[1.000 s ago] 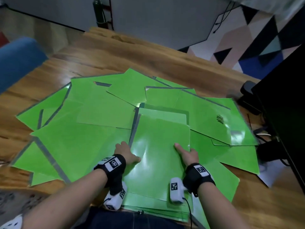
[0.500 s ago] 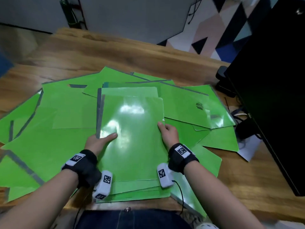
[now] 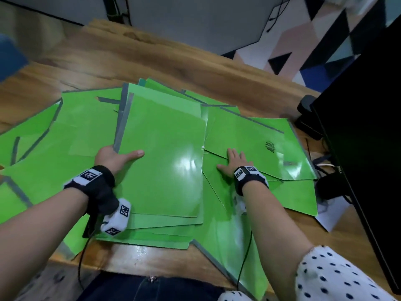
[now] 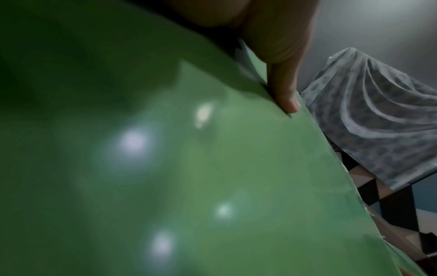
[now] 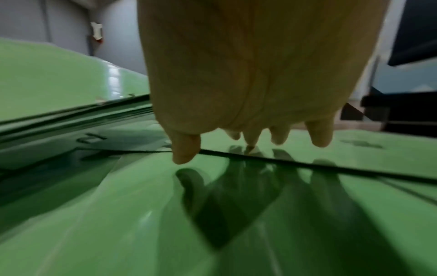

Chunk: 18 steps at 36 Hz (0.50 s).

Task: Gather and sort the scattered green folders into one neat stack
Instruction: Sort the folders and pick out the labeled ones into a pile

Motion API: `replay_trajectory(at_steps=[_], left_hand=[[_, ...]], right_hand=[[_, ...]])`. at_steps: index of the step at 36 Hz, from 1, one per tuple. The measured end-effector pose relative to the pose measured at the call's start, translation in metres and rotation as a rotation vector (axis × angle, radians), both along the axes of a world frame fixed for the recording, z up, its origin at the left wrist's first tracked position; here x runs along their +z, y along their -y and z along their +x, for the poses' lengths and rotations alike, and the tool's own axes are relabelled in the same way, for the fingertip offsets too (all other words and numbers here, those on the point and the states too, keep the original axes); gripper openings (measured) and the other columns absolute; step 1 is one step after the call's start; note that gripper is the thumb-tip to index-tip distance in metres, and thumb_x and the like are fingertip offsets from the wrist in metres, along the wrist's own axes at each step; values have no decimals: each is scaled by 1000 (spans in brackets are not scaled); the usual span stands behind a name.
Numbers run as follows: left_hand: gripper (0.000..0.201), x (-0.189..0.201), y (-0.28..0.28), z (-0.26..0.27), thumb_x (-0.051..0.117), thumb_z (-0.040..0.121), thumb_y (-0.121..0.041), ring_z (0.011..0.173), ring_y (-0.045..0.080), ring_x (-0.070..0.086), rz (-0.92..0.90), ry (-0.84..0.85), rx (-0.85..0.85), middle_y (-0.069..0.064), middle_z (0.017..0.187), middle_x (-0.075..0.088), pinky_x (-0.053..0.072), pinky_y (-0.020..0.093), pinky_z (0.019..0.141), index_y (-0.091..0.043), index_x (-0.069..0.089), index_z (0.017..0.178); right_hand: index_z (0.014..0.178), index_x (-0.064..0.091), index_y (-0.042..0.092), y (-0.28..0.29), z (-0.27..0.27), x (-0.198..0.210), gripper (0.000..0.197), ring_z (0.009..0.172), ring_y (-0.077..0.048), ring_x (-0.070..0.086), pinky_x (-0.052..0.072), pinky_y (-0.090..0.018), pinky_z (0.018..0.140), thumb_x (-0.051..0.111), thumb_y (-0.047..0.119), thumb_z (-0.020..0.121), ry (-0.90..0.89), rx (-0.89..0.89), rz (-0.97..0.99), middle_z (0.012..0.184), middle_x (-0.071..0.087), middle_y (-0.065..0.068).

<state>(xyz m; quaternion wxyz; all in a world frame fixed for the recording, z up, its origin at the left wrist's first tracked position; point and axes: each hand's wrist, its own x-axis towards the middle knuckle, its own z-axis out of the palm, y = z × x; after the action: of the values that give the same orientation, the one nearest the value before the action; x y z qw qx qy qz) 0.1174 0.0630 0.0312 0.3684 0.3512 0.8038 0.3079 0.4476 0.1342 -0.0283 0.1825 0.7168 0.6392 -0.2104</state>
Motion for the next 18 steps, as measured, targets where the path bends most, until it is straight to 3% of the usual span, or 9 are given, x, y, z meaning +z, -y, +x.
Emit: replay_trajectory(at_steps=[3, 7, 10, 14, 16, 18], left_hand=[[56, 0, 1, -2, 80, 68, -39, 77, 23, 47, 15, 43, 0, 2, 71, 47, 39, 26, 53, -2, 52, 99], [48, -4, 4, -8, 80, 70, -34, 63, 19, 42, 23, 107, 3, 0, 68, 42, 37, 25, 51, -5, 49, 92], [45, -10, 6, -14, 81, 69, -34, 54, 16, 35, 35, 147, 10, -1, 61, 37, 33, 24, 48, -12, 42, 70], [45, -12, 8, -18, 81, 69, -36, 51, 15, 33, 43, 165, 32, -1, 60, 36, 31, 25, 46, -13, 42, 70], [47, -12, 9, -19, 81, 69, -38, 53, 16, 35, 40, 177, 47, 0, 63, 39, 34, 26, 47, -8, 47, 80], [50, -13, 10, -20, 81, 68, -39, 54, 16, 36, 40, 194, 60, 2, 65, 40, 36, 27, 50, -5, 48, 85]], right_hand=[[152, -6, 26, 12, -2, -12, 85, 147, -28, -5, 19, -63, 111, 37, 64, 89, -13, 25, -72, 159, -14, 4], [152, -8, 26, 43, -1, -15, 85, 147, -27, -5, 18, -62, 111, 33, 66, 89, 18, 132, -40, 158, -18, 5], [152, -4, 27, 75, 1, -15, 81, 147, -25, -2, 15, -60, 113, 31, 65, 90, -27, 211, 9, 159, -12, 4], [151, 15, 28, 115, 9, -12, 70, 147, -19, 10, 15, -55, 114, 28, 63, 92, -104, 296, 115, 159, 7, 8], [146, 31, 27, 126, 11, -6, 70, 142, -18, 25, 21, -50, 114, 22, 67, 89, -161, 286, 145, 155, 25, 7], [134, 49, 24, 130, 10, 2, 71, 127, -16, 47, 32, -45, 111, 22, 70, 87, -248, 182, 187, 142, 48, 4]])
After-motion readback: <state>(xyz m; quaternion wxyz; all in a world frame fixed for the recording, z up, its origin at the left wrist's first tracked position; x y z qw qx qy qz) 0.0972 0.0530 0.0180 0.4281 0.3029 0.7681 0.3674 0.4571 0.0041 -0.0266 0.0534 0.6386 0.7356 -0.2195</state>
